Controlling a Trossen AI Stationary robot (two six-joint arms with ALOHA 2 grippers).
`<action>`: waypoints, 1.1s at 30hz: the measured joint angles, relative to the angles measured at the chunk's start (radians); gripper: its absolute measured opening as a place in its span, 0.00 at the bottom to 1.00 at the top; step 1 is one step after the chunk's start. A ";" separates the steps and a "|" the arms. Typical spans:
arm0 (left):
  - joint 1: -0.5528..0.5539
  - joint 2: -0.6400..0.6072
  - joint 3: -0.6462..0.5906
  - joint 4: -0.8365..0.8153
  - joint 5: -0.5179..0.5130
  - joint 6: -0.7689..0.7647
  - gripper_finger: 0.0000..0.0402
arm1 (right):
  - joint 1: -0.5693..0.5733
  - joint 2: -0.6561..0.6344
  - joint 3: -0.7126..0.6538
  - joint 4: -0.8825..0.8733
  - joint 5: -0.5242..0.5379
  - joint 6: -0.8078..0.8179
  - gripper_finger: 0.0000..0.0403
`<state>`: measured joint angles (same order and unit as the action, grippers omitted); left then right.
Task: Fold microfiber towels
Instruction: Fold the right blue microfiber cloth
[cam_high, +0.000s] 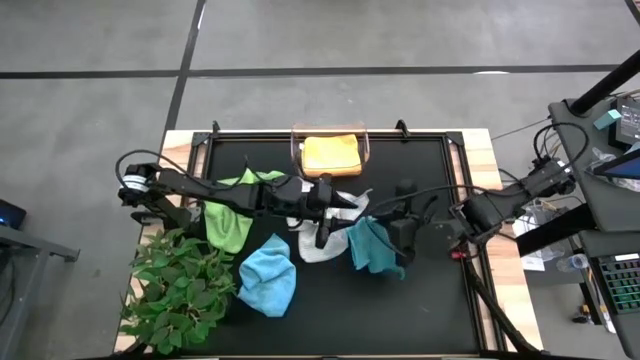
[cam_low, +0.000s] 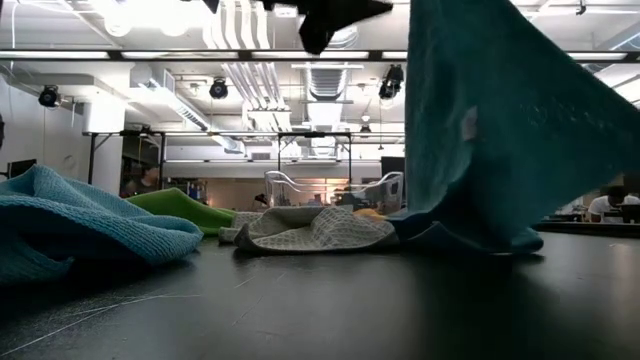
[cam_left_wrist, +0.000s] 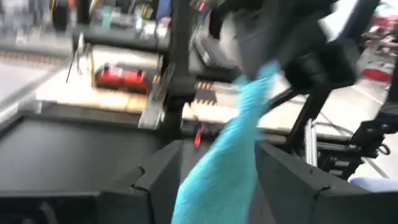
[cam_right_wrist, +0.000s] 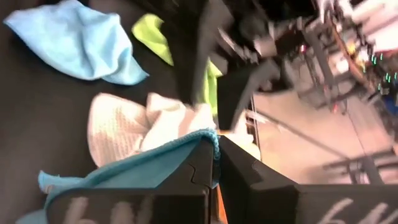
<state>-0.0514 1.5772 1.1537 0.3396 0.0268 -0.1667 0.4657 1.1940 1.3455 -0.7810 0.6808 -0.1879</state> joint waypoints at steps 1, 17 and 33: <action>-0.005 -0.001 0.000 0.026 0.000 0.020 0.51 | -0.012 0.007 0.023 -0.030 0.000 0.026 0.02; -0.027 0.135 0.006 0.186 -0.373 0.166 0.68 | -0.180 0.032 0.144 -0.132 0.009 0.157 0.02; -0.034 0.216 0.011 0.326 -0.526 0.121 0.68 | -0.190 0.033 0.146 -0.127 0.031 0.238 0.02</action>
<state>-0.0854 1.7930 1.1650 0.6654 -0.4995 -0.0460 0.2760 1.2267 1.4918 -0.9081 0.7120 0.0505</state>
